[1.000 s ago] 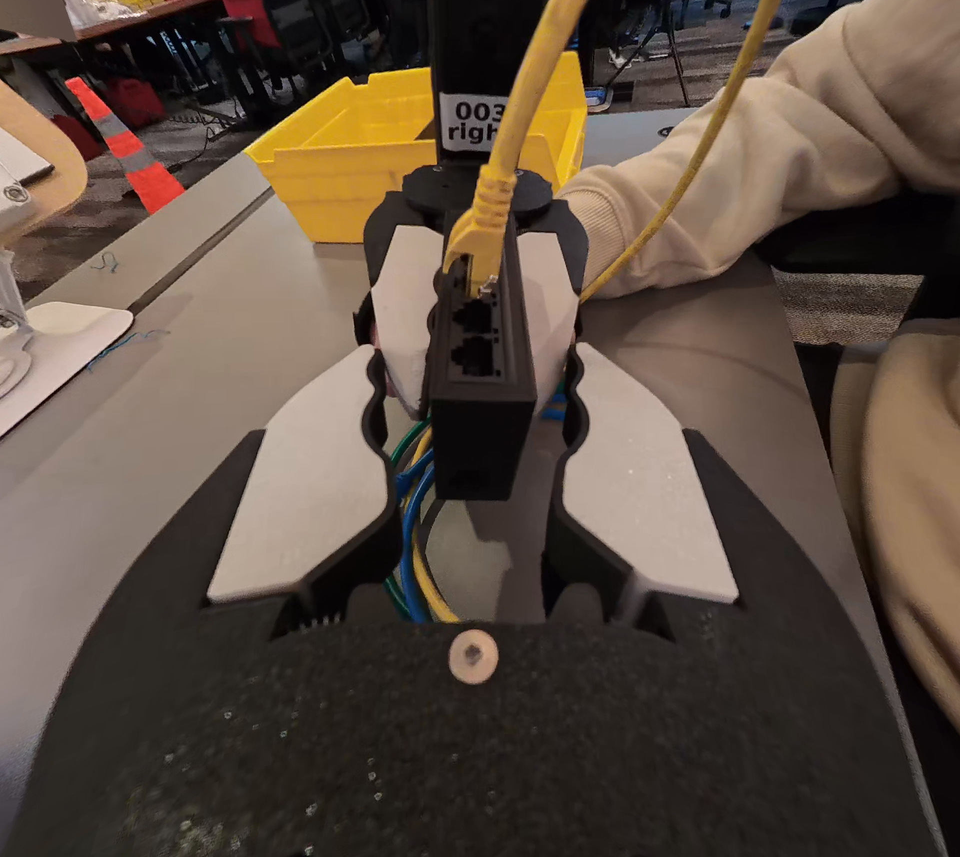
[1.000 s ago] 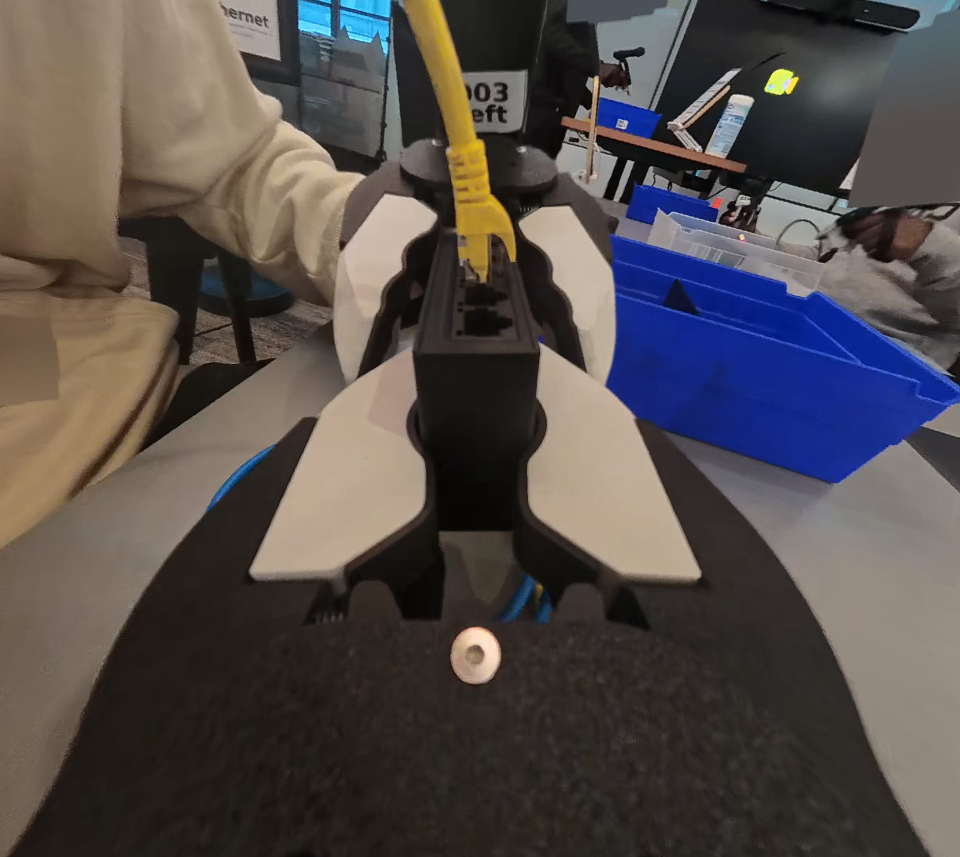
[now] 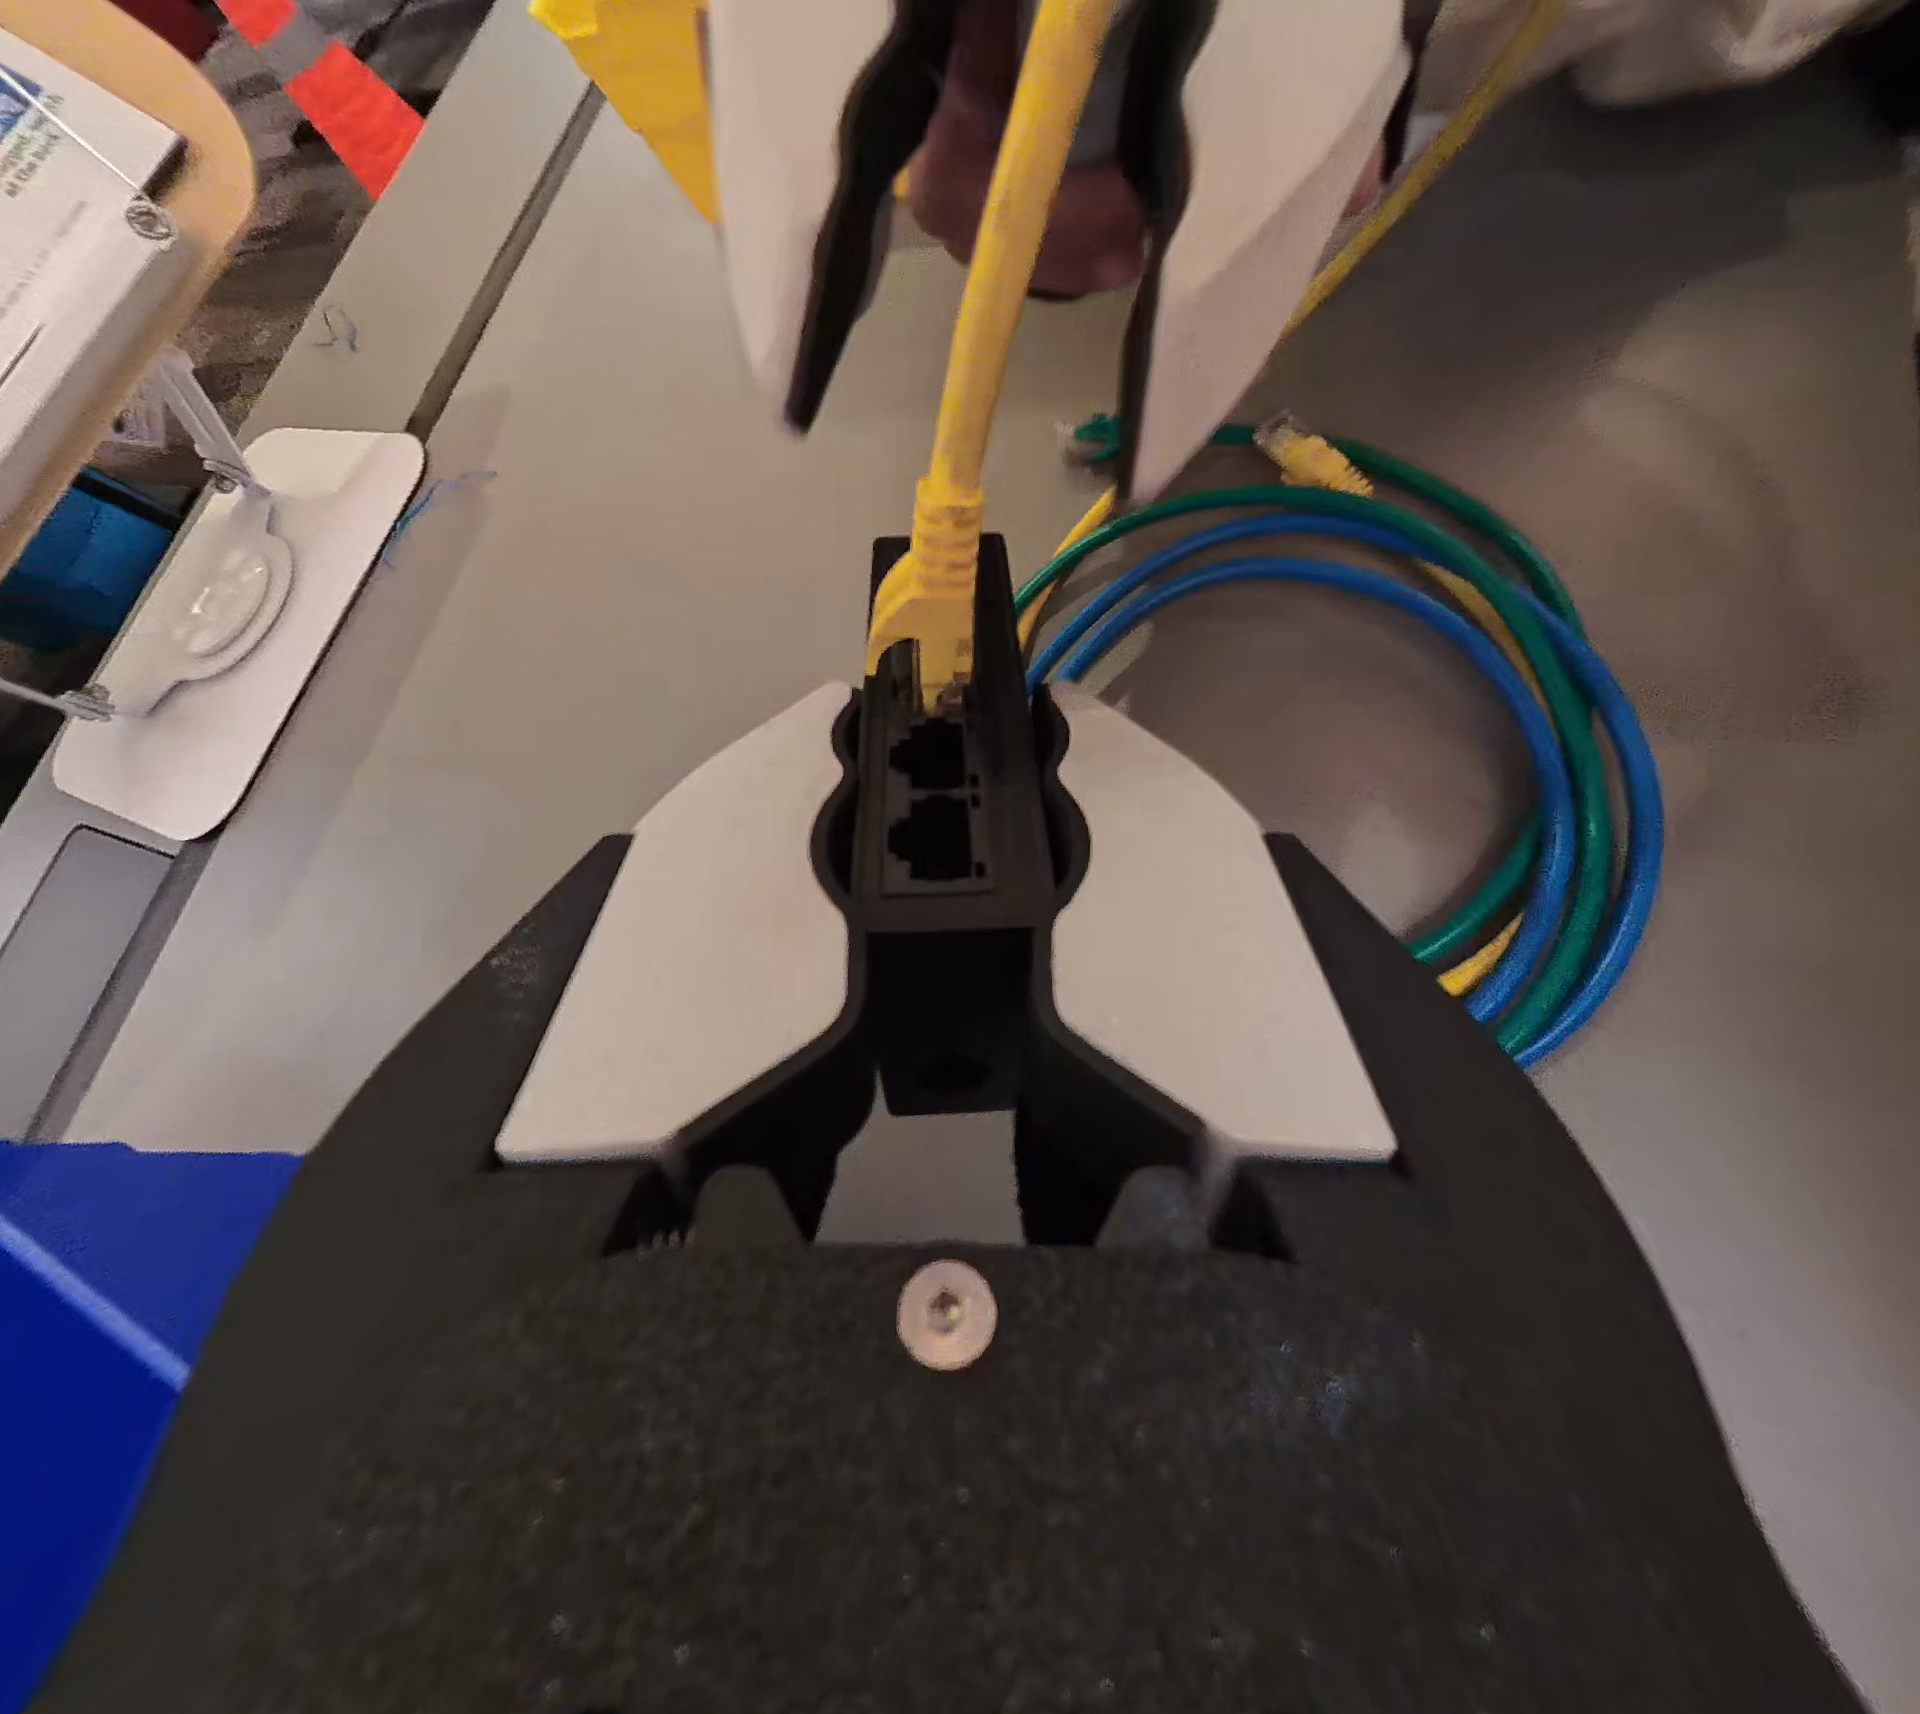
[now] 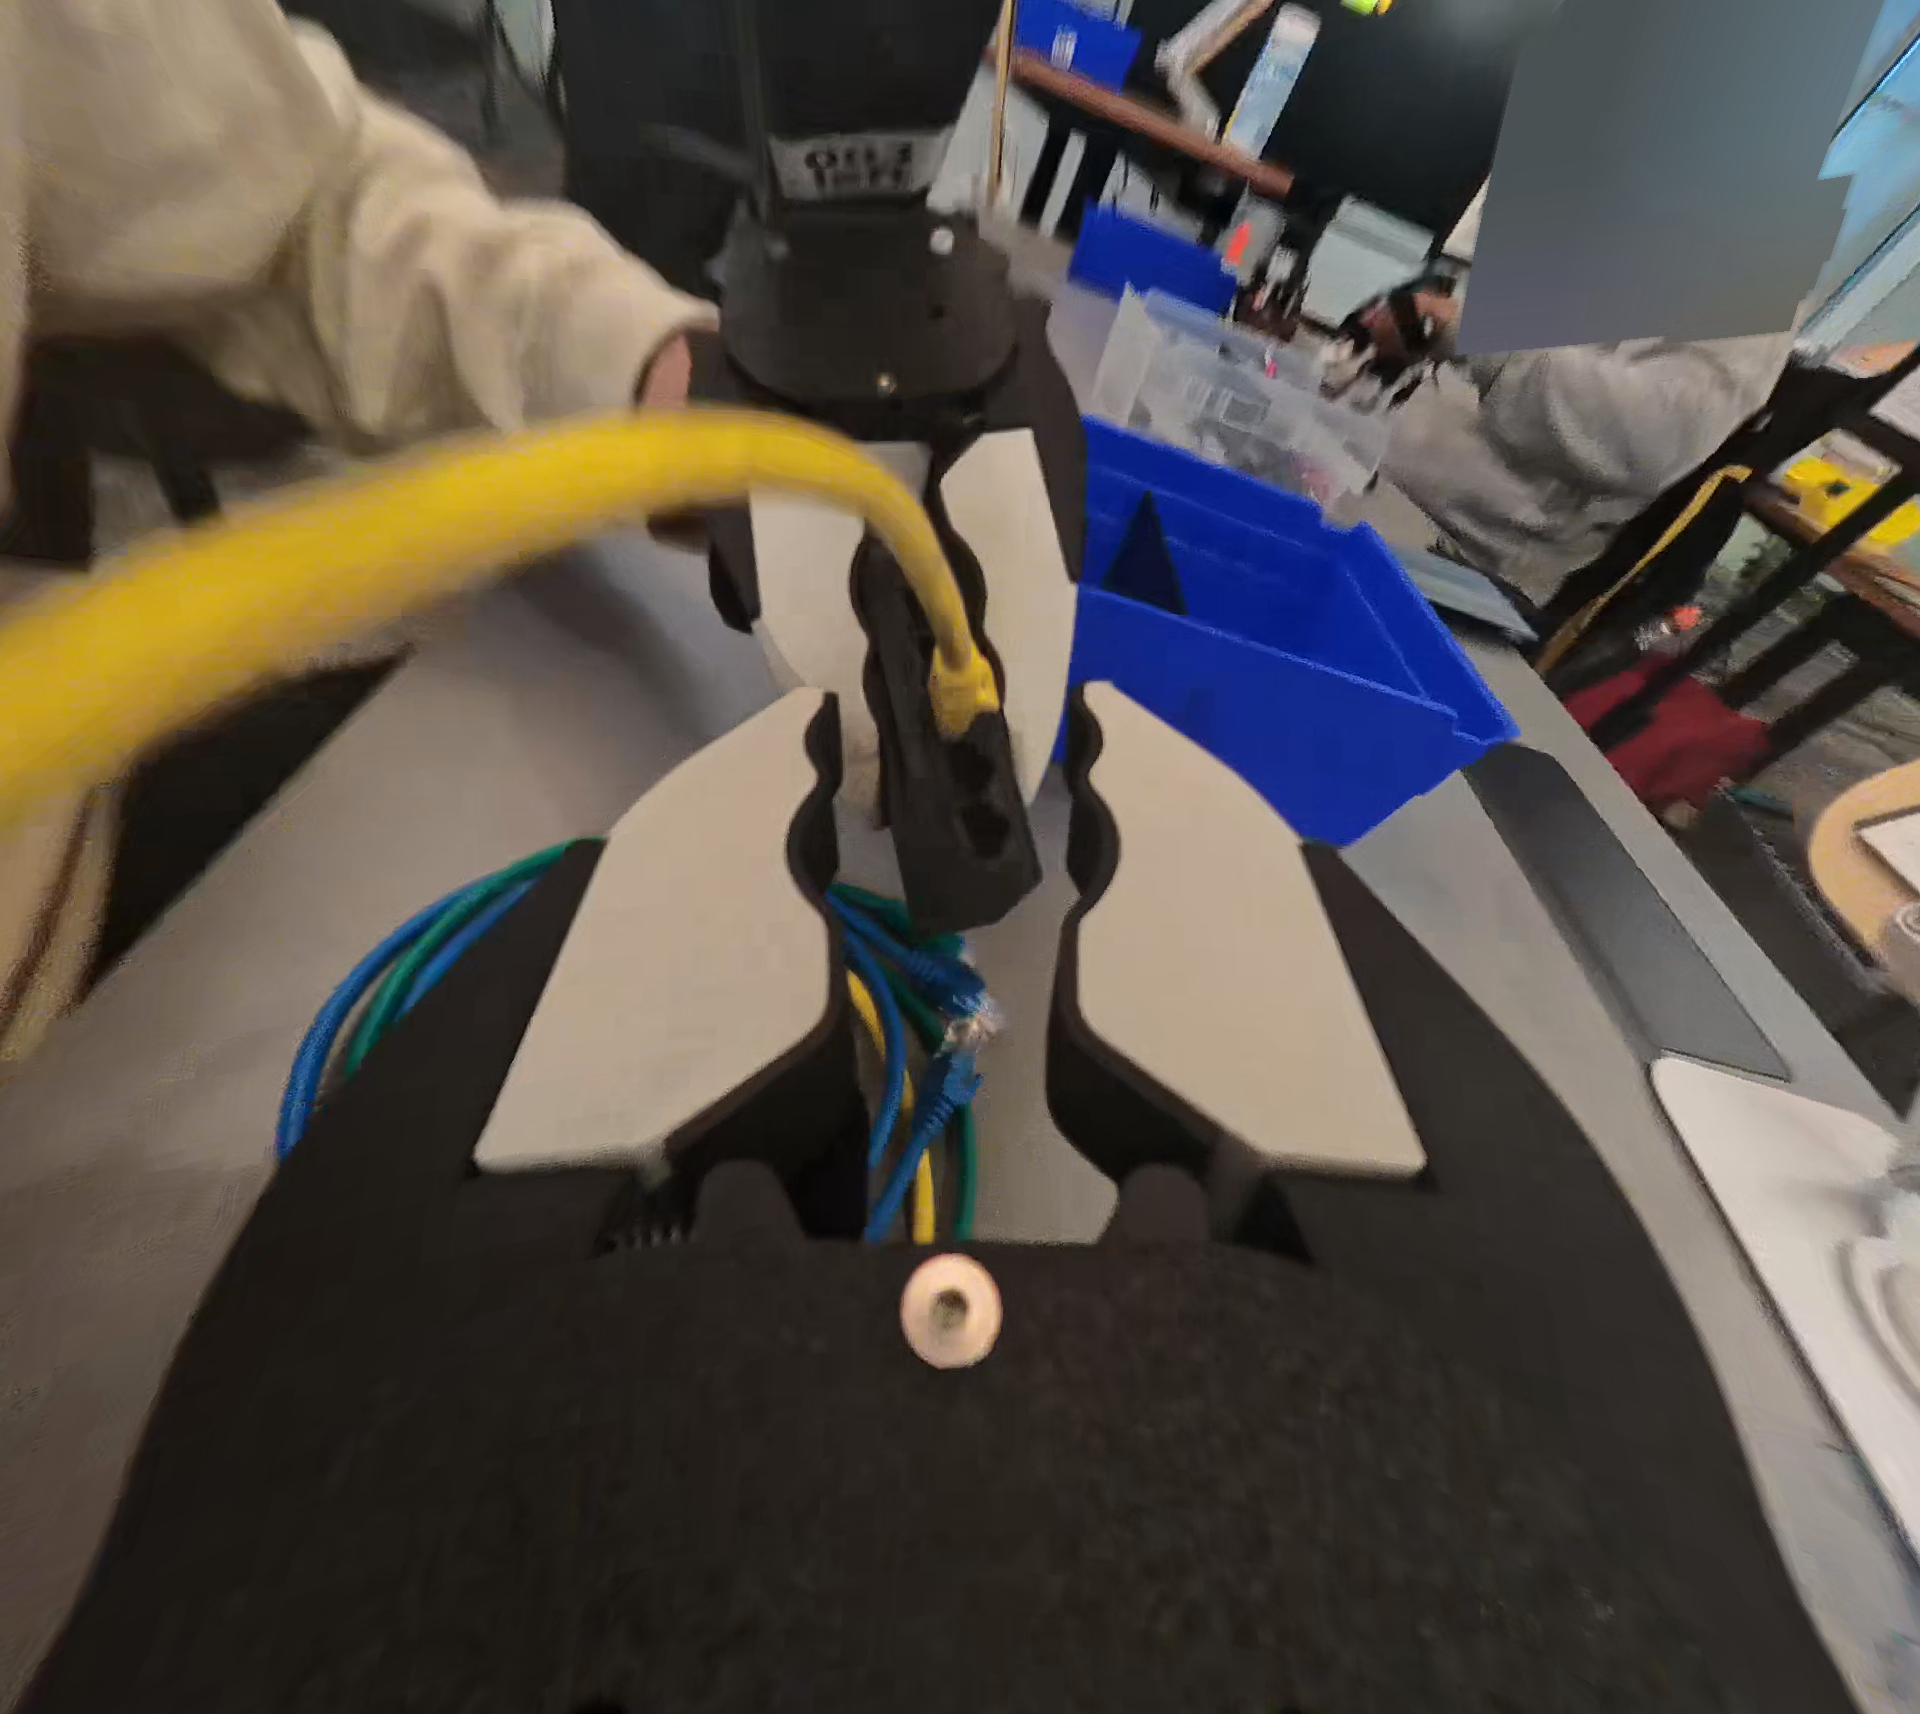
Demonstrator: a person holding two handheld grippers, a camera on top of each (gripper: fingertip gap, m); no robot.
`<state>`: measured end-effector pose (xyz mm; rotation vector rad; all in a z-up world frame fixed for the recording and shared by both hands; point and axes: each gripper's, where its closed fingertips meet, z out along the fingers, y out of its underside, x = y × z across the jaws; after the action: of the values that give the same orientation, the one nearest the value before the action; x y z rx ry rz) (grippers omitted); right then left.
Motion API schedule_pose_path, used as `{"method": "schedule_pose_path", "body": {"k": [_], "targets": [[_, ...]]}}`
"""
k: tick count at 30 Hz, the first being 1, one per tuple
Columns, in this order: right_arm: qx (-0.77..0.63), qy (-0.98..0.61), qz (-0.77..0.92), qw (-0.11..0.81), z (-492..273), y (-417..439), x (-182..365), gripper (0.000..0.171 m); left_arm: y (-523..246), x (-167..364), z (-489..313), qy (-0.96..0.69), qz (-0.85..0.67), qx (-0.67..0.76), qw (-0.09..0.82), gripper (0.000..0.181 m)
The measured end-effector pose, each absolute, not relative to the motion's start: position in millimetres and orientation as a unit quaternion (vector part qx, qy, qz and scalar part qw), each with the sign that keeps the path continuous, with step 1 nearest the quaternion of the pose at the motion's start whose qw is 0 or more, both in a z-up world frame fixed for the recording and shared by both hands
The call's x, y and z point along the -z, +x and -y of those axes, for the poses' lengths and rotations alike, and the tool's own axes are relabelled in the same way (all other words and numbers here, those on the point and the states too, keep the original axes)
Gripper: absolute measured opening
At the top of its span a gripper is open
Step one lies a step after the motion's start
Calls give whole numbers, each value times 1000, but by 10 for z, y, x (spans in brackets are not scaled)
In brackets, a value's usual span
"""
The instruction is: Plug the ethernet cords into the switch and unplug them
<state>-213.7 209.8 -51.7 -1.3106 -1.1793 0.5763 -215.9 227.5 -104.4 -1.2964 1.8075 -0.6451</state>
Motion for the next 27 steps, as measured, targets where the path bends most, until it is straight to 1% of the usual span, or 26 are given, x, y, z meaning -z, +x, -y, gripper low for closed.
{"method": "schedule_pose_path", "body": {"k": [2, 3, 5, 6, 8, 13, 18, 21, 24, 27], "targets": [[-187, -600, 537, 563, -2192, -2179, 669, 40, -2107, 1092, -2254, -504, -730, 231, 399, 29], [-168, -608, 547, 550, -2215, -2179, 722, 35, -2080, 1097, -2241, -498, -737, 221, 401, 30], [-172, -602, 563, 540, -2177, -2194, 752, 18, -2037, 1095, -2215, -486, -748, 205, 403, 30], [-174, -593, 567, 545, -2154, -2194, 738, 14, -2022, 1093, -2212, -485, -751, 199, 401, 29], [-173, -594, 571, 540, -2144, -2159, 760, 14, -1999, 1115, -2203, -482, -758, 188, 396, 29], [-136, -584, 590, 541, -2134, -2090, 774, 13, -1919, 1110, -2238, -465, -751, 166, 439, 30], [-177, -545, 583, 576, -2054, -2038, 693, 13, -1910, 1126, -2218, -465, -742, 192, 444, 30], [-210, -540, 583, 570, -2006, -2010, 710, 13, -1902, 1154, -2169, -466, -746, 197, 433, 29], [-172, -555, 600, 550, -2039, -1995, 820, 14, -1942, 1239, -2217, -475, -760, 165, 411, 29], [-135, -564, 613, 537, -2043, -2003, 856, 15, -1960, 1250, -2234, -473, -764, 140, 415, 29]]}}
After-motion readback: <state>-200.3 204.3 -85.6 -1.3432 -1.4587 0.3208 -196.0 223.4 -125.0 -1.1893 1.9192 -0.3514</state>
